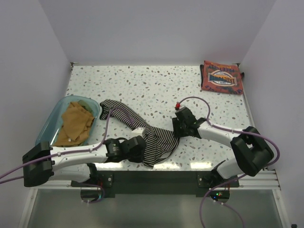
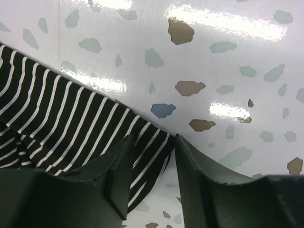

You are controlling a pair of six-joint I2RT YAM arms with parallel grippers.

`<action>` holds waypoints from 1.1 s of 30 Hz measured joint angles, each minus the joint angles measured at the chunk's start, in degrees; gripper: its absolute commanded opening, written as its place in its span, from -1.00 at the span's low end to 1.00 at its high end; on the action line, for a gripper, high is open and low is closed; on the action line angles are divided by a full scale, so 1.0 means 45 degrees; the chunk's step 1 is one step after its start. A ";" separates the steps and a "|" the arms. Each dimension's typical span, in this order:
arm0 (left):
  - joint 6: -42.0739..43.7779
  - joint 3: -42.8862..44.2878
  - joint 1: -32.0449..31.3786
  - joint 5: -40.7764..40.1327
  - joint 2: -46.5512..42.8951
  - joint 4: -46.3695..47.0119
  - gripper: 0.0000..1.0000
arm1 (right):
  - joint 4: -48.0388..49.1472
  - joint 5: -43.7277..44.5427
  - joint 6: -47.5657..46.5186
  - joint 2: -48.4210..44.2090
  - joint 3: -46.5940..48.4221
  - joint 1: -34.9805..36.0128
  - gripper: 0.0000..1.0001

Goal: Fold and stack the tank tops
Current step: Flatten the tank top out

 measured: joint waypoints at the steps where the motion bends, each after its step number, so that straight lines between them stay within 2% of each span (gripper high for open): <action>1: -0.0015 0.0000 0.0000 -0.0063 -0.0087 -0.0083 -0.99 | 0.0000 0.0000 0.0058 0.0000 -0.0010 -0.0005 -0.23; 2: -0.0034 0.0000 0.0000 -0.0121 -0.0180 -0.0180 -1.00 | 0.0010 0.0000 0.0136 0.0000 -0.0029 -0.0010 -0.28; 3: -0.0068 0.0000 0.0000 -0.0204 -0.0291 -0.0282 -1.00 | 0.0024 0.0010 0.0199 0.0000 -0.0053 -0.0010 -0.48; 5: -0.0199 0.0010 0.0000 -0.0389 -0.0544 -0.0500 -1.00 | 0.0092 0.0000 0.0359 -0.0005 -0.0117 -0.0015 -0.75; 6: -0.0253 0.0034 0.0000 -0.0500 -0.0704 -0.0651 -1.00 | 0.0117 -0.0005 0.0461 -0.0034 -0.0155 -0.0015 -1.00; 10: -0.0325 0.0709 0.0005 -0.1234 -0.1239 -0.1695 -1.00 | -0.0233 0.0000 0.0845 -0.0481 -0.0330 -0.0015 -1.00; 15: 0.0267 0.3657 0.0777 -0.2608 -0.1715 -0.3580 -1.00 | -0.2171 0.0248 0.0923 -0.2341 0.0782 -0.0437 -1.00; 21: 0.2934 0.8398 0.4386 -0.3764 -0.1715 -0.3847 -1.00 | -0.3585 0.0291 0.0695 -0.3094 0.6203 -0.2851 -1.00; 23: 0.3861 1.0496 0.5139 -0.4129 -0.1185 -0.3793 -1.00 | -0.3837 0.0350 0.0651 -0.3065 0.8344 -0.3429 -1.00; 29: 0.5809 1.6135 0.5425 -0.4823 0.0233 -0.3181 -1.00 | -0.4843 0.0374 0.0597 -0.2506 1.4202 -0.4153 -1.00; 33: 0.6368 1.7427 0.5435 -0.4964 -0.0058 -0.2778 -1.00 | -0.5309 0.0393 0.0559 -0.2671 1.6155 -0.4172 -1.00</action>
